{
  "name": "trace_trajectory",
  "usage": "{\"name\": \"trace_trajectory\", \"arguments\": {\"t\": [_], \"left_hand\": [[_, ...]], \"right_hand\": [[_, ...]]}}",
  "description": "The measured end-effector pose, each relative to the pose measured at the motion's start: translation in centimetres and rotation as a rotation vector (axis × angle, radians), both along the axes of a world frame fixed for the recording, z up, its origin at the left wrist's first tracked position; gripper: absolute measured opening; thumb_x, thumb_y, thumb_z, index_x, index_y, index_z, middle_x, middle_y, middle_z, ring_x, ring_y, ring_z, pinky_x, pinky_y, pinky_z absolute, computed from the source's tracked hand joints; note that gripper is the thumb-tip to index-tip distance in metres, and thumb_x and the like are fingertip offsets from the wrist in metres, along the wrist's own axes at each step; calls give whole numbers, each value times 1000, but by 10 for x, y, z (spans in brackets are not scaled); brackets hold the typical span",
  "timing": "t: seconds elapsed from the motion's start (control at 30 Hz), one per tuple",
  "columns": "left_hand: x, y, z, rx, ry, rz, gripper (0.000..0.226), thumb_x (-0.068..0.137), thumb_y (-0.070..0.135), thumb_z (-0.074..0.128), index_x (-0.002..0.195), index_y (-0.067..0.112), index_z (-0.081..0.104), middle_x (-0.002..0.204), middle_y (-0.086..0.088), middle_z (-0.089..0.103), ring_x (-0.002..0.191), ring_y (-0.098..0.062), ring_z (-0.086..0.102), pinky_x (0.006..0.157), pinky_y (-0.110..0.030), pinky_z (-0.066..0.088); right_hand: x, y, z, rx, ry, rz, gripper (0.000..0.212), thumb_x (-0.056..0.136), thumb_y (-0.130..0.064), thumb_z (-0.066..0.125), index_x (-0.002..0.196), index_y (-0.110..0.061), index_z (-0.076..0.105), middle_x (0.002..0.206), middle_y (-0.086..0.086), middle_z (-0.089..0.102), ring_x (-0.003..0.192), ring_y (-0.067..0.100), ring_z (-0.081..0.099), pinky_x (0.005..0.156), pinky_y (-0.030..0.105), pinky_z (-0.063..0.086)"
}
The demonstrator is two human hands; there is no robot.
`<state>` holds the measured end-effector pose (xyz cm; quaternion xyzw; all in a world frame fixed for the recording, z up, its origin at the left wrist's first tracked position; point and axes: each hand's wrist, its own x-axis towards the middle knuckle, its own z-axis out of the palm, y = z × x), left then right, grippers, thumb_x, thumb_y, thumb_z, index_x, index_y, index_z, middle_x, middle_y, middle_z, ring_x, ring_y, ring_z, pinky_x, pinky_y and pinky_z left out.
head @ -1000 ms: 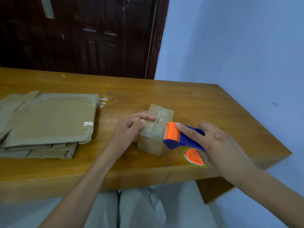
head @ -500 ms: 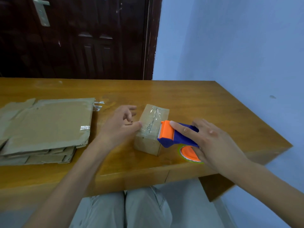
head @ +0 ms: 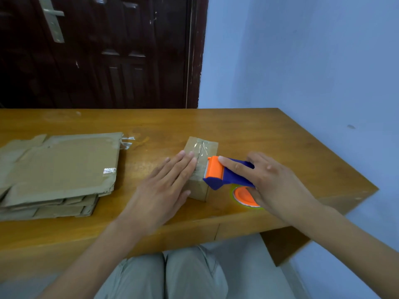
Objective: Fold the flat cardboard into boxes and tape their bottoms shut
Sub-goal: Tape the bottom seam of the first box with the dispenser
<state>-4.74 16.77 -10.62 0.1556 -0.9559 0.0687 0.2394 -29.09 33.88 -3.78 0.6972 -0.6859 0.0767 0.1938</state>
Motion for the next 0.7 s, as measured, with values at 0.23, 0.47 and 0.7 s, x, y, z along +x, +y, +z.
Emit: {"name": "trace_trajectory", "arguments": {"t": [0.23, 0.47, 0.7], "left_hand": [[-10, 3, -1, 0, 78, 59, 62, 104, 39, 47, 159, 13, 41, 166, -5, 40, 157, -20, 30, 120, -47, 41], [-16, 11, 0, 37, 147, 79, 62, 99, 43, 50, 151, 10, 52, 159, -6, 51, 153, -22, 39, 119, -42, 43], [-23, 9, 18, -59, -30, 83, 71, 93, 56, 55, 156, 26, 41, 147, -10, 51, 130, -30, 50, 109, -47, 42]], "right_hand": [[-6, 8, -8, 46, -112, 8, 93, 90, -12, 69, 165, -41, 23, 102, 0, 46, 79, 13, 42, 57, 27, 43], [-18, 32, -16, 93, -111, -98, 105, 84, -9, 76, 164, -48, 19, 101, -1, 46, 78, 16, 48, 53, 32, 50], [-10, 18, -12, 112, -3, -90, 94, 87, -15, 77, 163, -39, 28, 103, 3, 50, 75, 17, 47, 56, 31, 47]]}}
